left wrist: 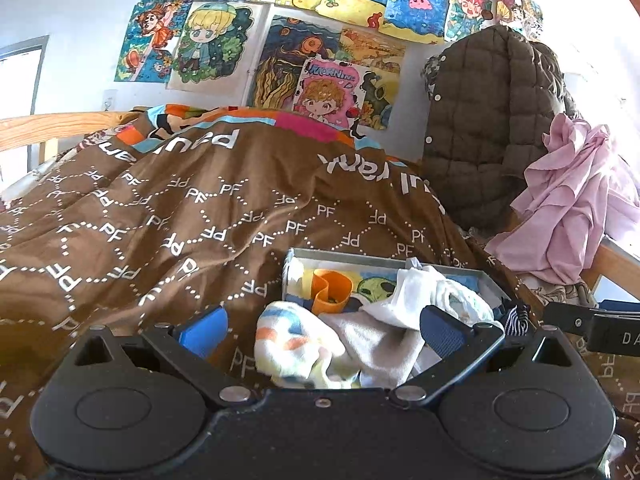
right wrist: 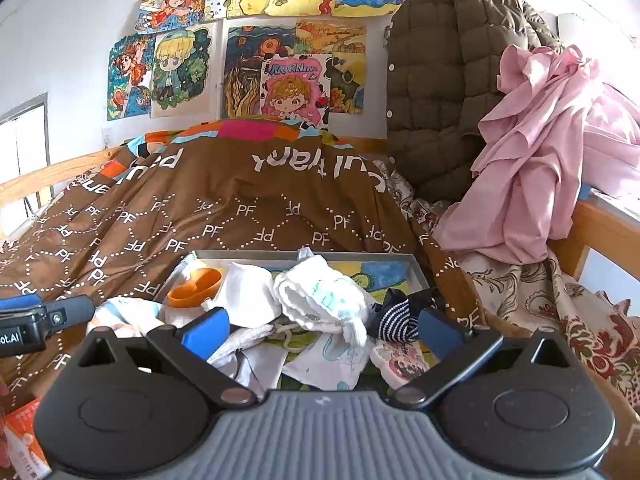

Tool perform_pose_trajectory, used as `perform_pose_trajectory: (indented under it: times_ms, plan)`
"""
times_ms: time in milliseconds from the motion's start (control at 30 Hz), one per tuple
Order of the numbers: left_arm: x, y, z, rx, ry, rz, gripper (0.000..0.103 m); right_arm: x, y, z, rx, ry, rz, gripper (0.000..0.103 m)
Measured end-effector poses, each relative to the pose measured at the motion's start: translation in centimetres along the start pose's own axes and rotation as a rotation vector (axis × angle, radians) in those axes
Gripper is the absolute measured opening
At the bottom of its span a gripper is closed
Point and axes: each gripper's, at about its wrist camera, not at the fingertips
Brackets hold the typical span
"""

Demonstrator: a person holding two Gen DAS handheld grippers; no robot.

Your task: Organize soft objects

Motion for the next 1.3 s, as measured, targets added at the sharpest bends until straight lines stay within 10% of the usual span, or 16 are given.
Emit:
perform_pose_trajectory:
  times_ms: [1300]
  plan:
    - [-1.3, 1.3, -15.5, -0.058, 0.003, 0.048, 0.102, 0.6, 0.3, -16.1, -0.082, -0.066, 0.059, 0.103]
Point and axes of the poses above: each gripper's, at about its wrist camera, not at the fingertips, and z roughly the way its jaws point, x to its left, y to its top, and after that the axes turned 11 degrees about -x, right-handed
